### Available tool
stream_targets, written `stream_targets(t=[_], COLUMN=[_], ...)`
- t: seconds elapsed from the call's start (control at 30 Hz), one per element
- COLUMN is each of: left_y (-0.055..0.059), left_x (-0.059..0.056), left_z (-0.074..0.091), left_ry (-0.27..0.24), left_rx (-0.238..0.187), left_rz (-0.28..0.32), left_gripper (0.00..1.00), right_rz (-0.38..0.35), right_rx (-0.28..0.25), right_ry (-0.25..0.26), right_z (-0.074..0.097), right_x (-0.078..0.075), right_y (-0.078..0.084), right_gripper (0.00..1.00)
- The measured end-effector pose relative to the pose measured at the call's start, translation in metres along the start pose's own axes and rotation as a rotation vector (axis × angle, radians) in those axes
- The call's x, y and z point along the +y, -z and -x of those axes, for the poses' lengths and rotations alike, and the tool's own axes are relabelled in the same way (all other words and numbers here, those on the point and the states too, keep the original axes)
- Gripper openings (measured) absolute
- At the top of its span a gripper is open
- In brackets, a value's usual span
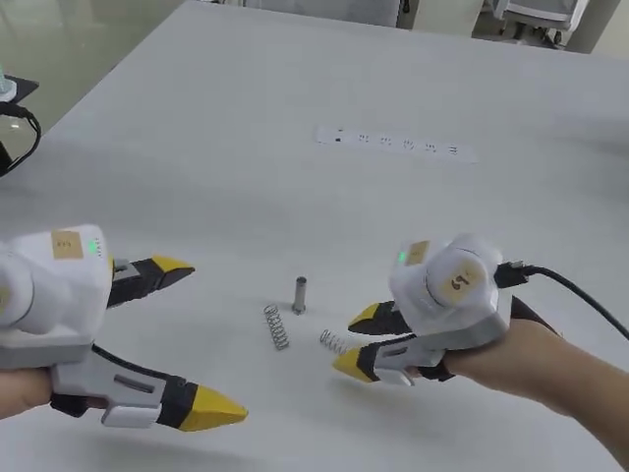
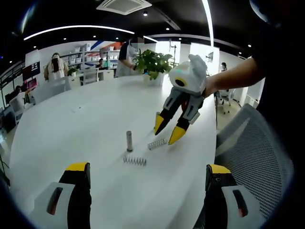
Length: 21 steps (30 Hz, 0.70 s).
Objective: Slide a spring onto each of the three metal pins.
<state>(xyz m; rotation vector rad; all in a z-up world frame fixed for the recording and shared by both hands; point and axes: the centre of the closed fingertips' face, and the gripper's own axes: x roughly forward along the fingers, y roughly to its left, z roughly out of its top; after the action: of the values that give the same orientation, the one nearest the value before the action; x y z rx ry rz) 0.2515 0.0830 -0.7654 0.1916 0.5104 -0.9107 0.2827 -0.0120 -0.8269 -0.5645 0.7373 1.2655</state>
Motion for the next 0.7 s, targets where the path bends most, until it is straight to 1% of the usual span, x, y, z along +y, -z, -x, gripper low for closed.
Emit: stream_targets(t=[0.17, 0.3, 0.37, 0.4, 0.47, 0.57, 0.7], left_y=[0.003, 0.004, 0.004, 0.004, 0.003, 0.004, 0.006], left_x=[0.000, -0.001, -0.001, -0.001, 0.000, 0.000, -0.001], left_z=[0.001, 0.000, 0.001, 0.001, 0.001, 0.002, 0.002], left_ry=[-0.001, -0.001, -0.005, -0.004, -0.007, -0.007, -0.006], left_rx=[0.005, 0.008, 0.006, 0.005, 0.003, 0.003, 0.009], left_rz=[0.003, 0.003, 0.003, 0.004, 0.003, 0.006, 0.008], left_gripper=[0.98, 0.98, 0.98, 0.98, 0.98, 0.98, 0.98], right_rz=[-0.012, -0.036, -0.063, -0.077, -0.087, -0.087, -0.073], right_rx=[0.014, 0.018, 0.012, 0.000, -0.001, 0.010, 0.024], right_ry=[0.006, 0.014, 0.015, 0.017, 0.023, 0.030, 0.031], right_z=[-0.005, -0.008, -0.009, -0.009, -0.009, -0.010, -0.011], right_x=[0.000, -0.002, -0.002, -0.002, -0.003, -0.002, 0.000], right_y=[0.003, 0.005, 0.006, 0.006, 0.008, 0.015, 0.019], right_gripper=[0.24, 0.24, 0.23, 0.23, 0.23, 0.23, 0.20])
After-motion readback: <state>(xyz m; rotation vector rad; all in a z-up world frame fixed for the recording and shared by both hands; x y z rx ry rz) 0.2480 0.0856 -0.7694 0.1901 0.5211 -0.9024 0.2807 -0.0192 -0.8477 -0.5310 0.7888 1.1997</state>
